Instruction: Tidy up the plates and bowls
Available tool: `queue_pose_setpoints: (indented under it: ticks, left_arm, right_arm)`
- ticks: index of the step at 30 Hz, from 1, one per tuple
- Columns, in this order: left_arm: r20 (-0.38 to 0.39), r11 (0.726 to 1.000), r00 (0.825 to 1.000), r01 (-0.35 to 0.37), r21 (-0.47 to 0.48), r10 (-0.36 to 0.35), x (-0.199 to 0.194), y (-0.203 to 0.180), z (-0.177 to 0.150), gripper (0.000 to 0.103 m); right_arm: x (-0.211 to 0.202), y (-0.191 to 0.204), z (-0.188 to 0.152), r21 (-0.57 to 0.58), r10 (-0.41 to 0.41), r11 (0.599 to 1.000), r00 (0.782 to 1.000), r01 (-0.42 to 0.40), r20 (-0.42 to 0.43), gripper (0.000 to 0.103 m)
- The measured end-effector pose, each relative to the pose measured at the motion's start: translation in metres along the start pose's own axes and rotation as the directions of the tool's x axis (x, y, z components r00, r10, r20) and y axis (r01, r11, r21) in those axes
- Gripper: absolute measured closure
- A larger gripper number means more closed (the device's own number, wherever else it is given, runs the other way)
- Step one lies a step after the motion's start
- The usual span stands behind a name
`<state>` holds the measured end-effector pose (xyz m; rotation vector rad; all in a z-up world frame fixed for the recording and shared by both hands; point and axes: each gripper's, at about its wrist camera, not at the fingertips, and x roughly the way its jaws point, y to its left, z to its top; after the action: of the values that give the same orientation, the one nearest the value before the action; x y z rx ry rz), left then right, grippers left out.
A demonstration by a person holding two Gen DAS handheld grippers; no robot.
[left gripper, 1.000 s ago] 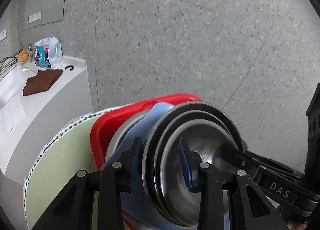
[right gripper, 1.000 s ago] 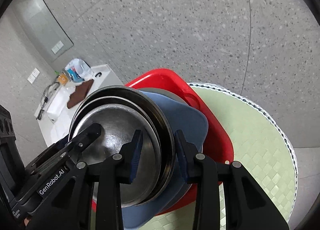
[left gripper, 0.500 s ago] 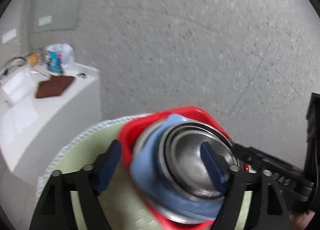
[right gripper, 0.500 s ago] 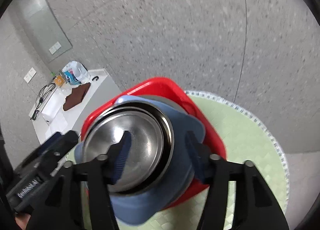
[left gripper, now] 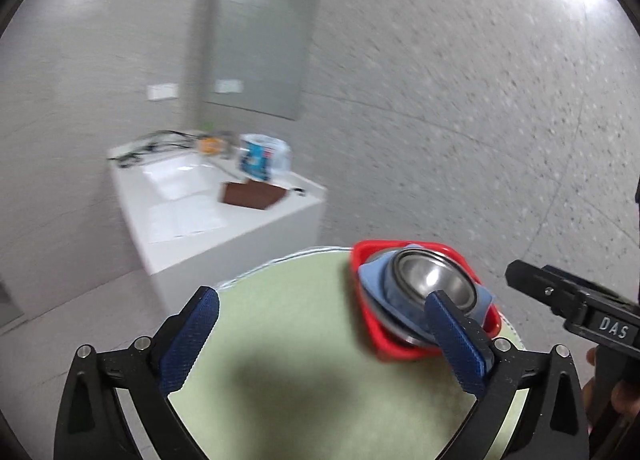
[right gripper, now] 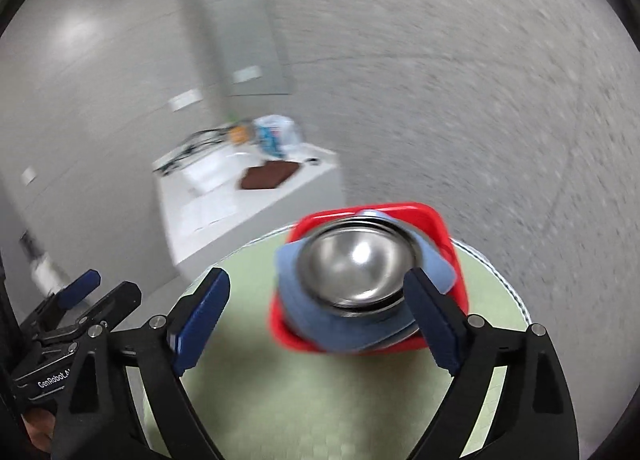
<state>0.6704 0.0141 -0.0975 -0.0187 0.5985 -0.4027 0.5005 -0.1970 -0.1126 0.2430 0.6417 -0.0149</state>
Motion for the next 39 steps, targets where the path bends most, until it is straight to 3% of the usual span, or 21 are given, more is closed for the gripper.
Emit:
queue_pose_setpoints:
  ticks: [4,8,11,17,21,27,30,39]
  left_arm:
    - [0.061,0.994,0.993,-0.096,-0.05,0.099,-0.082,-0.009,-0.026,0.001]
    - [0.115,0.979,0.973,-0.194,-0.059,0.2,-0.158,-0.035,-0.054,0.001]
    - [0.148,0.956,0.945,-0.285,-0.062,0.291,-0.212,-0.077,-0.084,0.001]
    - [0.188,0.928,0.909,-0.364,-0.08,0.373,-0.317,-0.166,-0.154,0.001]
    - [0.162,0.926,0.912,-0.367,-0.085,0.376,-0.367,-0.212,-0.182,0.001]
    - [0.21,0.917,0.893,-0.387,-0.097,0.399,-0.461,-0.271,-0.214,0.001]
    - [0.225,0.92,0.892,-0.379,-0.1,0.392,-0.502,-0.293,-0.233,0.001]
    - [0.258,0.92,0.883,-0.377,-0.107,0.392,-0.577,-0.363,-0.281,0.001]
  right_arm:
    - [-0.042,0.019,-0.013,-0.075,0.103,0.992,0.994,-0.1,0.025,0.006]
    - [-0.089,0.031,-0.032,-0.134,0.181,0.975,0.983,-0.175,0.038,0.002]
    - [-0.126,0.032,-0.048,-0.158,0.217,0.966,0.974,-0.206,0.058,0.0]
    - [-0.206,0.024,-0.086,-0.19,0.242,0.956,0.967,-0.224,0.082,0.0]
    - [-0.262,0.017,-0.107,-0.192,0.239,0.957,0.967,-0.22,0.085,0.0]
    - [-0.335,0.01,-0.126,-0.228,0.239,0.952,0.961,-0.203,0.143,0.0]
    - [-0.361,0.003,-0.134,-0.236,0.237,0.952,0.957,-0.194,0.17,0.0]
    - [-0.43,-0.023,-0.161,-0.276,0.248,0.942,0.95,-0.191,0.191,0.0]
